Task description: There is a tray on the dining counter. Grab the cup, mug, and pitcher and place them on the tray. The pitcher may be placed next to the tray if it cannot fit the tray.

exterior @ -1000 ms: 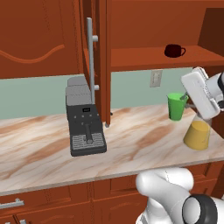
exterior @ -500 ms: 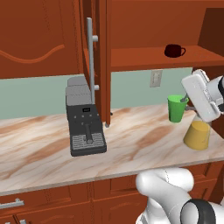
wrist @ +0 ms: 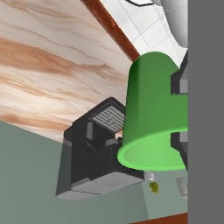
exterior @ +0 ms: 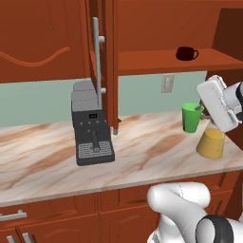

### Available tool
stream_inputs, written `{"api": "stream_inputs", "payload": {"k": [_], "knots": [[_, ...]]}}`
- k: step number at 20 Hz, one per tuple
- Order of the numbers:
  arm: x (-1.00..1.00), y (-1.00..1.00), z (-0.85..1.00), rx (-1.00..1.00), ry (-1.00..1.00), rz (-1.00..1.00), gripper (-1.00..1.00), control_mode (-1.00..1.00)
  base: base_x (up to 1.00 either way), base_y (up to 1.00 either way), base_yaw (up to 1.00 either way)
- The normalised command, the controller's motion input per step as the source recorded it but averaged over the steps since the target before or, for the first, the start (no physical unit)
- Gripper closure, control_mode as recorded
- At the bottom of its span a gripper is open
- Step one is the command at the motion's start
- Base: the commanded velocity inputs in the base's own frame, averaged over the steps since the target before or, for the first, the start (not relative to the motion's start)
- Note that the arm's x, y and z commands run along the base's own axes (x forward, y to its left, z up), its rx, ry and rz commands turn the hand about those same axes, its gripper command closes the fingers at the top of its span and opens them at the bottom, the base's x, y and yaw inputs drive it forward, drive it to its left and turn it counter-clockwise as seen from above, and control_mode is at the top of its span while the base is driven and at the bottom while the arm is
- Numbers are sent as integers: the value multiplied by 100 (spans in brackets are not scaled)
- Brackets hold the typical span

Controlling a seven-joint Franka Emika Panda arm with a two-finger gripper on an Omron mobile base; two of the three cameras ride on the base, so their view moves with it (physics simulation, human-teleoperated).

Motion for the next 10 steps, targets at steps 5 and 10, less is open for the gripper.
{"api": "stream_inputs", "payload": {"k": [5,10], "knots": [[0,0,0,0,0,0,100,100,-91,0,2],[0,0,0,0,0,0,100,100,-96,0,-1]]}}
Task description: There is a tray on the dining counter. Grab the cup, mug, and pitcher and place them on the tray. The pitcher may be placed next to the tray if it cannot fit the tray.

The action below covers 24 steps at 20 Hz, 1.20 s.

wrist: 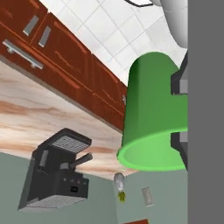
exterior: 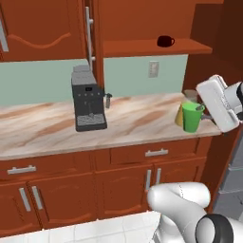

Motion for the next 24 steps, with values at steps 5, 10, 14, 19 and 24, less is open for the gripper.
{"api": "stream_inputs", "payload": {"k": [5,10,14,19,24], "knots": [[0,0,0,0,0,0,100,100,-82,-3,-32],[0,0,0,0,0,0,100,100,-63,-9,-55],[0,0,0,0,0,0,100,100,-62,-8,-64],[0,0,0,0,0,0,100,100,-61,-25,-67],[0,0,0,0,0,0,100,100,-34,-26,-71]]}}
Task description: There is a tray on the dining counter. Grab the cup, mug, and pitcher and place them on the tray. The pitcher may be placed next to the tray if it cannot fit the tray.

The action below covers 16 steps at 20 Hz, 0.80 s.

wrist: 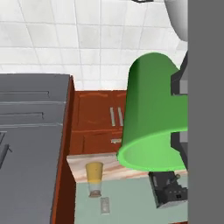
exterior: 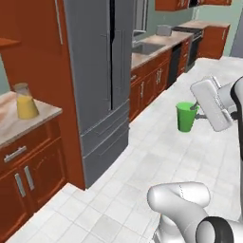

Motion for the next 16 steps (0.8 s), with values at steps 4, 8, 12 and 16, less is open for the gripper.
{"api": "stream_inputs", "payload": {"k": [4,8,12,16], "knots": [[0,0,0,0,0,0,100,100,-4,-9,-75],[0,0,0,0,0,0,100,100,1,0,-77],[0,0,0,0,0,0,100,100,9,0,-74],[0,0,0,0,0,0,100,100,20,0,-63]]}}
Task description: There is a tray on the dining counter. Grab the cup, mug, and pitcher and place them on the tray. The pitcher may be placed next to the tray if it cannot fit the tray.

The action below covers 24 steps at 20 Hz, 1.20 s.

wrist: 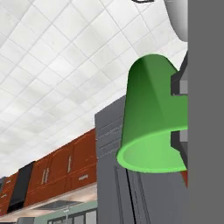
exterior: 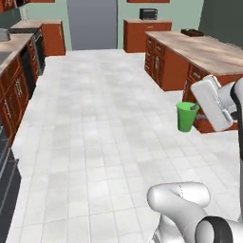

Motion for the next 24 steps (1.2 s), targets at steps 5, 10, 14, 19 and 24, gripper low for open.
{"api": "stream_inputs", "payload": {"k": [5,10,14,19,24], "knots": [[0,0,0,0,0,0,100,100,29,5,-52],[0,0,0,0,0,0,100,100,58,-29,-23],[0,0,0,0,0,0,100,100,96,-51,-4],[0,0,0,0,0,0,100,100,100,-30,-1],[0,0,0,0,0,0,100,100,100,-44,0]]}}
